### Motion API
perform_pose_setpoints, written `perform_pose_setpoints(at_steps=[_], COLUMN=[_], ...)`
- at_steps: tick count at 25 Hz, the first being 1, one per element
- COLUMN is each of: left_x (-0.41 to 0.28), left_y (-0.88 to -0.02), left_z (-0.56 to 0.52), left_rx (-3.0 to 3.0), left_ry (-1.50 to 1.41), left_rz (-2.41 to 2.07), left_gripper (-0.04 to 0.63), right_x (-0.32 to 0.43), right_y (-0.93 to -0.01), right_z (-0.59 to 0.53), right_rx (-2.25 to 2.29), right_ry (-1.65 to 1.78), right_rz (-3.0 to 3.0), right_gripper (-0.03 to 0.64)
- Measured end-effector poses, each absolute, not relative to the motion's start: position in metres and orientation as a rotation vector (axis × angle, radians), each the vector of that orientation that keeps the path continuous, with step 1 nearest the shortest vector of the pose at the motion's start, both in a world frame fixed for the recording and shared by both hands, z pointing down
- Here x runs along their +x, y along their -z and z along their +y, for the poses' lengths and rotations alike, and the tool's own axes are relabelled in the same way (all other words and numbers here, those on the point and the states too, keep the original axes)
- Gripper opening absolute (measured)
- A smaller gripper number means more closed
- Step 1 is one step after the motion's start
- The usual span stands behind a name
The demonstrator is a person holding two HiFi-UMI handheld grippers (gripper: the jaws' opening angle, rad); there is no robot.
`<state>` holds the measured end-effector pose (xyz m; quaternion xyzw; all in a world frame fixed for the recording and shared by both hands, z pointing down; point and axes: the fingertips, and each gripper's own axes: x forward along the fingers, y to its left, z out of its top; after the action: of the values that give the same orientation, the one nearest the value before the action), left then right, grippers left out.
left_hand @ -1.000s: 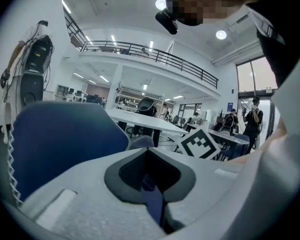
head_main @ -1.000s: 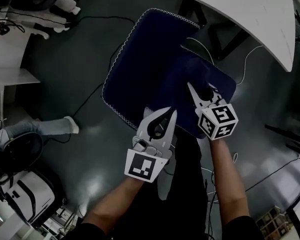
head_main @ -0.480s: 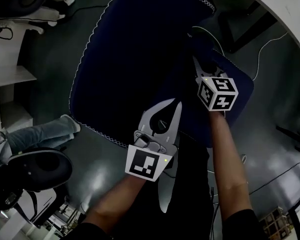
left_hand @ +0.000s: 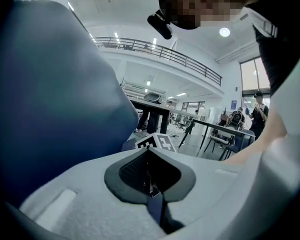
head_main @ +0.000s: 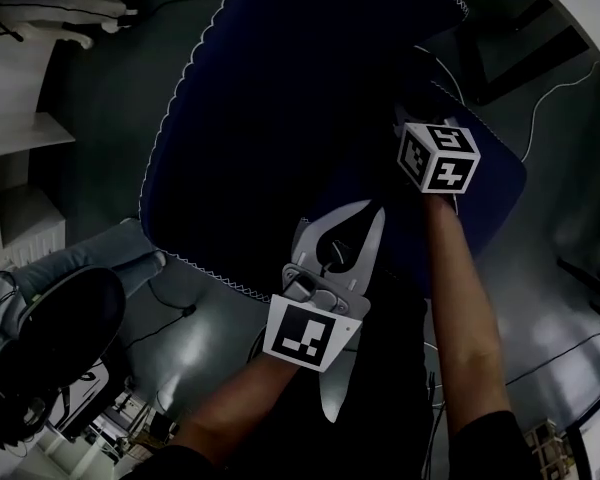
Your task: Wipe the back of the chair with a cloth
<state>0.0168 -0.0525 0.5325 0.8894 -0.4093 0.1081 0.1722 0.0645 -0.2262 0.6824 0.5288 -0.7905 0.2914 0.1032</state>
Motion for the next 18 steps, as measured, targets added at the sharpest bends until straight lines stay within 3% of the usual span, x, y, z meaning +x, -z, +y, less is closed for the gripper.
perform_pose_setpoints(at_steps=[18], left_x=[-0.003], left_y=[-0.493], left_z=[0.004], left_rx=[2.43], left_ry=[-0.276], left_rz=[-1.18], left_gripper=[0.009], right_x=[-0.036], right_y=[-0.682], right_z=[-0.097], right_rx=[1.219], right_ry=[-0.973], right_rz=[-2.374], right_gripper=[0.074])
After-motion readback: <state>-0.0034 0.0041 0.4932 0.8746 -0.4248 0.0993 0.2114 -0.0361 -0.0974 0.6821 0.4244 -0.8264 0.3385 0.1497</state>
